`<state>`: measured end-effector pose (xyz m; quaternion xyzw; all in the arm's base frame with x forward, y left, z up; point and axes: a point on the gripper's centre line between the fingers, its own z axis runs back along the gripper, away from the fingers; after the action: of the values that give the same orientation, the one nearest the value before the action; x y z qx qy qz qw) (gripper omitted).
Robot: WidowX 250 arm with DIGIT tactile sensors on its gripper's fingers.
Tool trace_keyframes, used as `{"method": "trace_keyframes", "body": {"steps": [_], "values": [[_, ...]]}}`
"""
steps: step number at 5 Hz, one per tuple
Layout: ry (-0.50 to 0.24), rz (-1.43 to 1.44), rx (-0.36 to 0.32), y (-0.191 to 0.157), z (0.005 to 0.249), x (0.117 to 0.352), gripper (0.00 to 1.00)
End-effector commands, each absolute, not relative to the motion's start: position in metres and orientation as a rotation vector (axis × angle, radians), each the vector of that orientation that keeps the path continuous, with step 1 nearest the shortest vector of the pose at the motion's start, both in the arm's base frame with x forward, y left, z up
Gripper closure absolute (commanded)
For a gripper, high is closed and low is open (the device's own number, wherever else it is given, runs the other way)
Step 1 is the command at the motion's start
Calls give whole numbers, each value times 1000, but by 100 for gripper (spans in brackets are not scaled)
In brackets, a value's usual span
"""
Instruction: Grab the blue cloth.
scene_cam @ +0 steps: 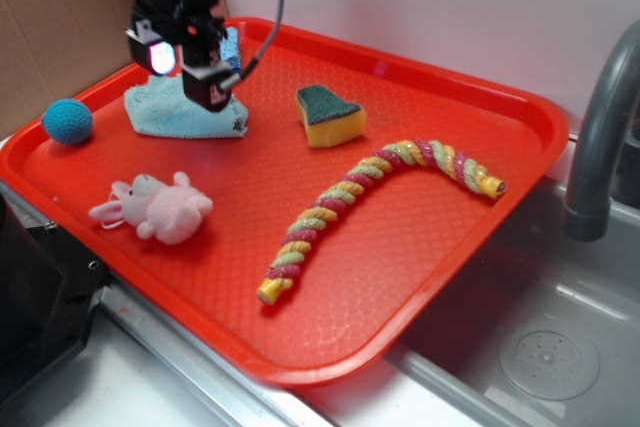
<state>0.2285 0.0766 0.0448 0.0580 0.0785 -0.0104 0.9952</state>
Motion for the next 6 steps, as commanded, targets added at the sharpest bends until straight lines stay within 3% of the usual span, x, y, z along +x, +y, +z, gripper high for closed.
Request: {"method": "trace_keyframes", "body": {"steps": [1, 2, 3, 4, 6], "values": [[105, -14, 130, 79, 56, 239, 0], [105, -14, 130, 79, 56, 239, 0], [-39, -179, 124, 68, 65, 229, 0], [-96, -256, 87, 58, 69, 219, 0], [-42, -342, 61, 44, 34, 232, 0]]}}
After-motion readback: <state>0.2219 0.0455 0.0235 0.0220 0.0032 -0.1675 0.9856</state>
